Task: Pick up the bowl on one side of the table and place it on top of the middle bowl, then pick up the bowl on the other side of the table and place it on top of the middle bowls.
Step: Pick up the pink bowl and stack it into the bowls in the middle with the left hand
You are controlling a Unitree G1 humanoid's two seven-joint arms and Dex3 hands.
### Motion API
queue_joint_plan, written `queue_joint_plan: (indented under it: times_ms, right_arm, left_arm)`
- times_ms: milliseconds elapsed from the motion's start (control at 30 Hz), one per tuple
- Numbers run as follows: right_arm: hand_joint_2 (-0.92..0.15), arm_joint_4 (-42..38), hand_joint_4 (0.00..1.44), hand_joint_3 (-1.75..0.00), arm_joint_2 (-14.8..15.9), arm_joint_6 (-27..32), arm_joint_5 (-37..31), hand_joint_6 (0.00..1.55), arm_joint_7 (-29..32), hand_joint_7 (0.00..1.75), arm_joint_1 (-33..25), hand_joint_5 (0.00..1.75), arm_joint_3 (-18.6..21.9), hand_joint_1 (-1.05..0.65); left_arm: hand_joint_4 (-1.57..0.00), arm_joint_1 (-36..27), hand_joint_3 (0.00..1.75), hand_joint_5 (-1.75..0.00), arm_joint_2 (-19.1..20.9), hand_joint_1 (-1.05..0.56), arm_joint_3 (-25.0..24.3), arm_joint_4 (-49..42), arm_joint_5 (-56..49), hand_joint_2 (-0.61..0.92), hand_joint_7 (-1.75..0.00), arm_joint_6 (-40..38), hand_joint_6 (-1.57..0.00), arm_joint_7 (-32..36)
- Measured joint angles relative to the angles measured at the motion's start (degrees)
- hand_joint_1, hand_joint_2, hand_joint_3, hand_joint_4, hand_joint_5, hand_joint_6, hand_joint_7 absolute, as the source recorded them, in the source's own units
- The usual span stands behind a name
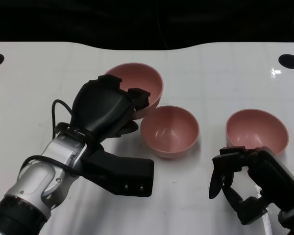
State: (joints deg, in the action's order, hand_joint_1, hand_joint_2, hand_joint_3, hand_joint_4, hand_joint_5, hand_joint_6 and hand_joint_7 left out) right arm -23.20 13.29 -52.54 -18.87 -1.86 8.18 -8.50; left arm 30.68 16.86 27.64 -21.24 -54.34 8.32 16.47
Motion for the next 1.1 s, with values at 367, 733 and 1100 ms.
queue_joint_plan:
  times_ms: [367, 733, 1100]
  right_arm:
    - [0.02, -1.18, 1.02, -1.7, -0.01, -0.6, 0.03, 1.04, 0.0, 1.18, 0.22, 1.73, -0.26, 0.31]
    - [0.02, -1.99, 1.02, -1.69, -0.01, -1.26, 0.03, 1.04, 0.0, 1.18, 0.25, 1.72, -0.27, 0.28]
    - [0.01, -1.97, 1.06, -1.72, -0.02, -1.38, 0.86, 1.05, -0.24, 1.18, 0.3, 1.62, -0.8, 0.3]
  left_arm:
    - [-0.92, 5.25, 0.49, -1.75, -7.64, -0.34, 4.67, -5.16, 0.19, 0.71, -0.94, 1.33, -0.91, -0.9]
    - [-0.91, 5.74, 0.41, -1.75, -7.93, -0.33, 6.17, -6.77, -0.2, 0.73, -0.98, 0.94, -0.89, -1.01]
    - [-0.86, 6.04, 0.18, -1.75, -9.07, -0.34, 8.12, -11.14, -0.14, 0.9, -1.12, 3.58, -0.78, 0.76]
